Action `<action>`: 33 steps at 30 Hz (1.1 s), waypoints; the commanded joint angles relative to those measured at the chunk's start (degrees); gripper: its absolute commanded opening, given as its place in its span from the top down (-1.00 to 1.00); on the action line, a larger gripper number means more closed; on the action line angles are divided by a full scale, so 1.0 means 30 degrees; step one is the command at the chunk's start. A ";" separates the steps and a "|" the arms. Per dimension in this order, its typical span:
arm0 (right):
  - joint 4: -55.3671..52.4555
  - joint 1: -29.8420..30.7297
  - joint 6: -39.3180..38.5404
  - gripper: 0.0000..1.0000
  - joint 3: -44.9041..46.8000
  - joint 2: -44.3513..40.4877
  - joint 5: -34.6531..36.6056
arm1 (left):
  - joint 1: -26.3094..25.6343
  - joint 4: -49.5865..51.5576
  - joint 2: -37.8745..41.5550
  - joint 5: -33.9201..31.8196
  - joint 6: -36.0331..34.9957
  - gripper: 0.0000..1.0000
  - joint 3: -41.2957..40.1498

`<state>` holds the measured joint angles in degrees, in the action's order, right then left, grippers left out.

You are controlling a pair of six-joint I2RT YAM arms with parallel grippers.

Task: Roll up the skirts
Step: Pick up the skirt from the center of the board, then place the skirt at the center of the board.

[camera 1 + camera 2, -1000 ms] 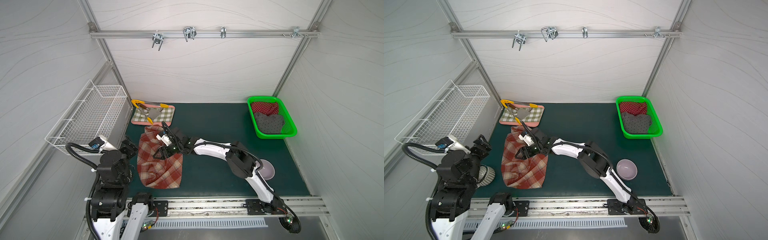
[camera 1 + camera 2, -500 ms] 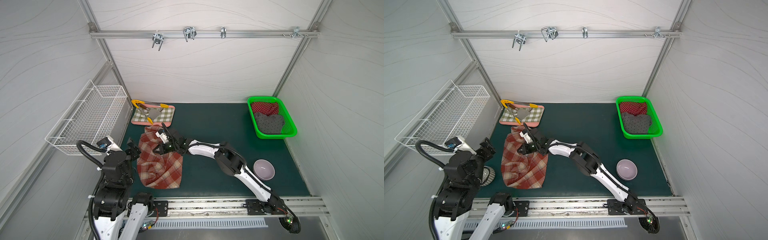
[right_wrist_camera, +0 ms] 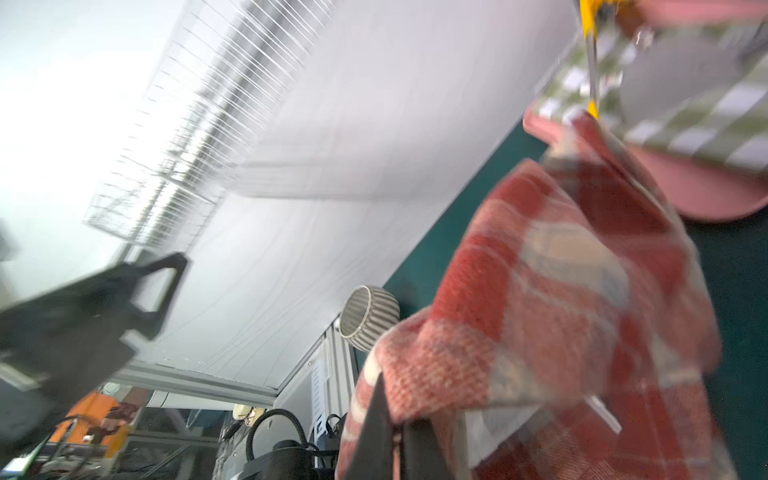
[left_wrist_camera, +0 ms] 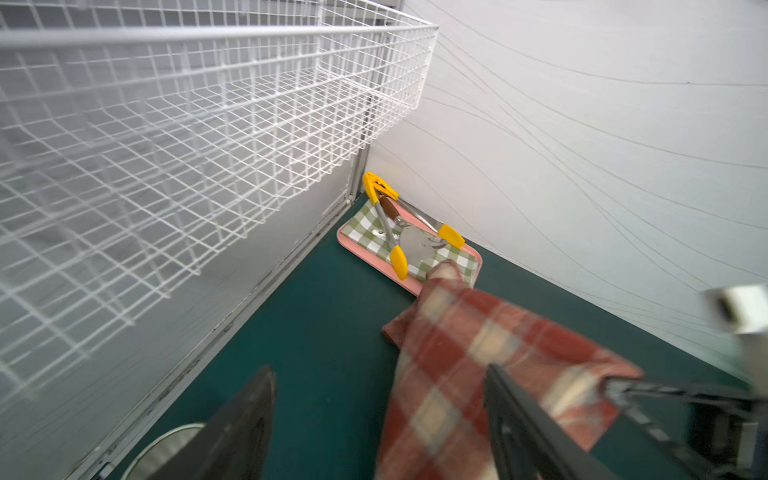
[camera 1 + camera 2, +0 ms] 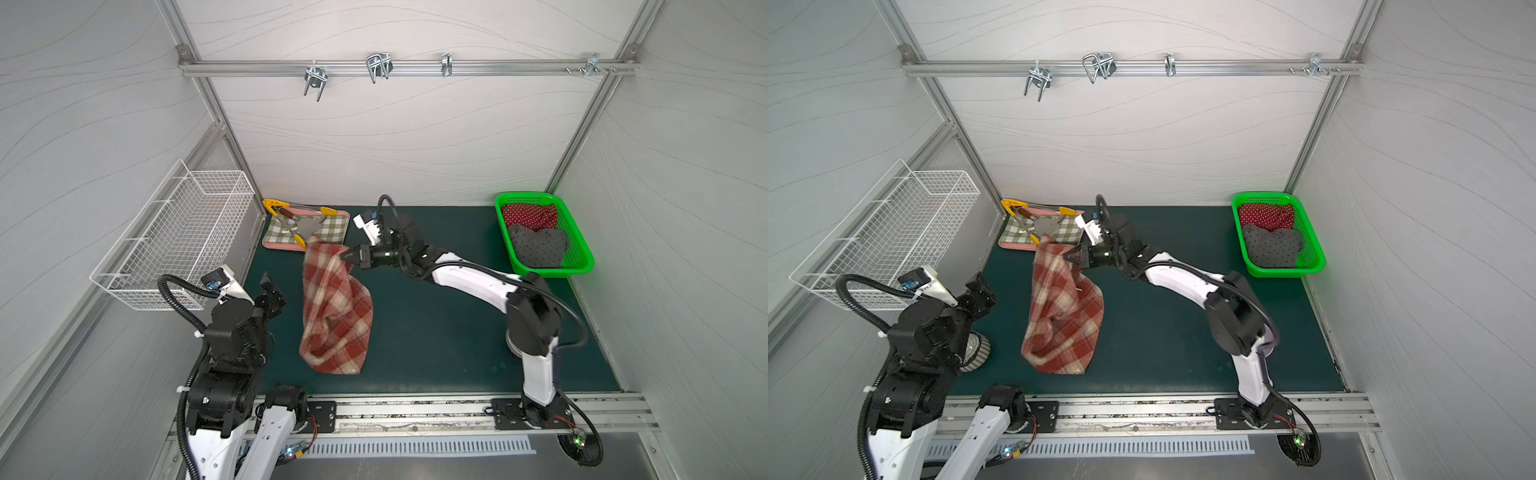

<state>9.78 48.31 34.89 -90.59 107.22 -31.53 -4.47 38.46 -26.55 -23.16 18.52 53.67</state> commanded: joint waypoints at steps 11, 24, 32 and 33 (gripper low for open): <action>-0.6221 -0.7333 -0.1780 1.00 0.0497 -0.8257 -0.2665 | -0.0064 -0.4898 -0.4335 0.8178 0.1047 -0.54 -0.0358; -1.1473 -0.7466 -0.2524 1.00 -0.8731 -0.4072 -0.4266 | -0.1664 -0.6072 -0.6863 1.0859 -0.1143 -0.56 0.0949; -0.5063 -1.1804 0.0934 1.00 0.5128 -0.8782 -0.3427 | -0.1718 -0.6653 -0.7098 1.0789 -0.1415 -0.56 0.0033; -0.5152 -1.2236 0.0697 1.00 0.6719 -0.9194 -0.2652 | -0.1732 -0.6799 -0.7321 1.0869 -0.1320 -0.56 -0.0068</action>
<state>-11.46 14.87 34.52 -78.72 83.90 -42.81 -9.34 21.67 -47.70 8.73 15.68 54.06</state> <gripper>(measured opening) 0.058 0.778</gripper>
